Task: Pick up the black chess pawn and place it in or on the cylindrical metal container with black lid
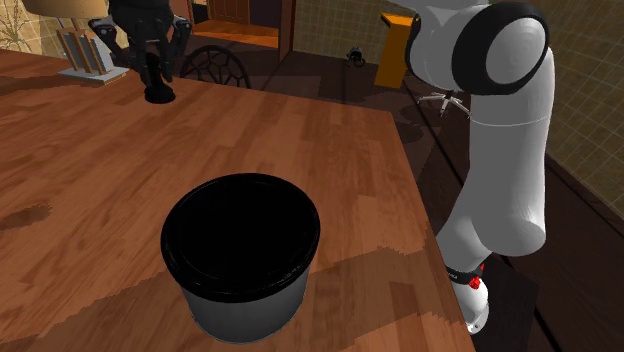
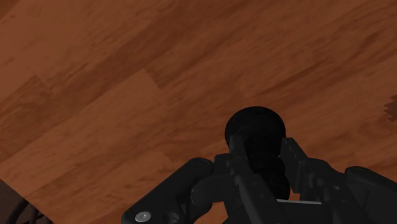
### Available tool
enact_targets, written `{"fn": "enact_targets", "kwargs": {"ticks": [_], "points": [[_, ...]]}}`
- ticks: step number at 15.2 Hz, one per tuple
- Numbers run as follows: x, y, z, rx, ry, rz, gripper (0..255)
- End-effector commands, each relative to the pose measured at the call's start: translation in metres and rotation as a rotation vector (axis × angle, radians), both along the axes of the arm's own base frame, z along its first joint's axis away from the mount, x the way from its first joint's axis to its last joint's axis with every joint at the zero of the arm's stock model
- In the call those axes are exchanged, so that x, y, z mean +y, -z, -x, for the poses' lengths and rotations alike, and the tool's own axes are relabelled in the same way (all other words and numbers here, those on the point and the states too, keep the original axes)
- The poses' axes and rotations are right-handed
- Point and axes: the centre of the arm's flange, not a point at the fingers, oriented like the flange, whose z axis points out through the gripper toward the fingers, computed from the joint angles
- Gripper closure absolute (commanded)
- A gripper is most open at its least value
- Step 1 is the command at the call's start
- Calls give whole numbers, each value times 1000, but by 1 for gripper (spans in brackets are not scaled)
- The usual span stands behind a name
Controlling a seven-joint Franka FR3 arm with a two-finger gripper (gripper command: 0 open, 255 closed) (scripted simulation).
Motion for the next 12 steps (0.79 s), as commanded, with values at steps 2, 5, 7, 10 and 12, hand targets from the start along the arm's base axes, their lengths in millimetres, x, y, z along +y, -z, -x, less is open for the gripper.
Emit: {"fn": "enact_targets", "kwargs": {"ticks": [2, 5, 7, 10, 12], "points": [[-1, -15, 0, 1, 0, 0, 255], [-1, -31, 0, 1, 0, 0, 255], [-1, -40, 0, 1, 0, 0, 255], [3, -41, 39, 1, 0, 0, 255], [6, -41, 65, 1, 0, 0, 255]]}}
